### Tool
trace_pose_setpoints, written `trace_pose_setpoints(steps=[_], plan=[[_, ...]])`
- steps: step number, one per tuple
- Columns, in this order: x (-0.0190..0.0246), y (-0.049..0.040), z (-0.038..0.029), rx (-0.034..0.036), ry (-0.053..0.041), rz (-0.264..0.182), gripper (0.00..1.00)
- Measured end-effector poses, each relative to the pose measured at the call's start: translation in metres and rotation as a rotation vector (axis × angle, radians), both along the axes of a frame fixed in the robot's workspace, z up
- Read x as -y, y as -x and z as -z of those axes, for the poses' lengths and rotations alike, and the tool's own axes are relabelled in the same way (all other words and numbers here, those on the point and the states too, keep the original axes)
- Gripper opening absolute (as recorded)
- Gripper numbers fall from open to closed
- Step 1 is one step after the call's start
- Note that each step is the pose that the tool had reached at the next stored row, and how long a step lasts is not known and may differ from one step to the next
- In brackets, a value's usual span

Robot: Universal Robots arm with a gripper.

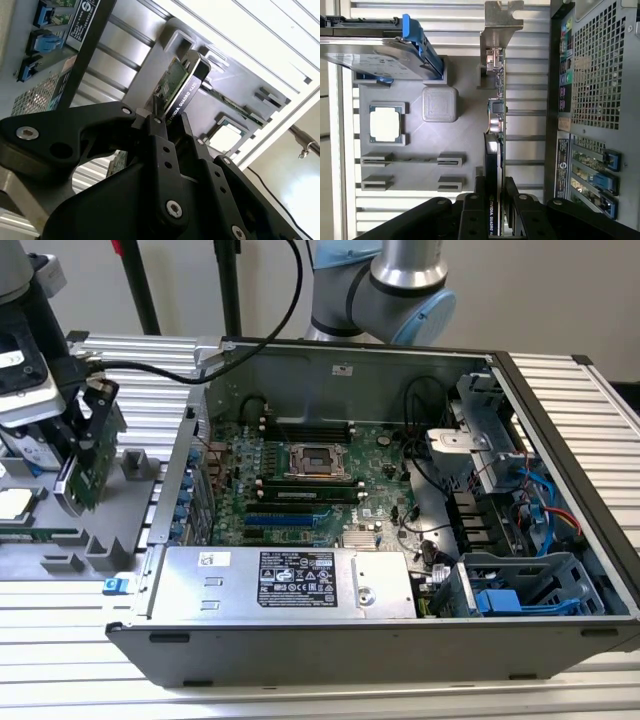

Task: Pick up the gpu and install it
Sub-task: 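Pick up the gpu and move the gpu toward the slot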

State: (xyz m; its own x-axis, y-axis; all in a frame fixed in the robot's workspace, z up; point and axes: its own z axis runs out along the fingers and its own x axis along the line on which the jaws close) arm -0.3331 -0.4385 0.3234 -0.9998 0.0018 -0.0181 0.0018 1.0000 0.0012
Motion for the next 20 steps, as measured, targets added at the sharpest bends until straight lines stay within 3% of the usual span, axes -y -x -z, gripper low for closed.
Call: trace_pose_setpoints(steps=[20], plan=[[0.0, 0.0, -0.0156, 0.0, 0.0, 0.0, 0.0]])
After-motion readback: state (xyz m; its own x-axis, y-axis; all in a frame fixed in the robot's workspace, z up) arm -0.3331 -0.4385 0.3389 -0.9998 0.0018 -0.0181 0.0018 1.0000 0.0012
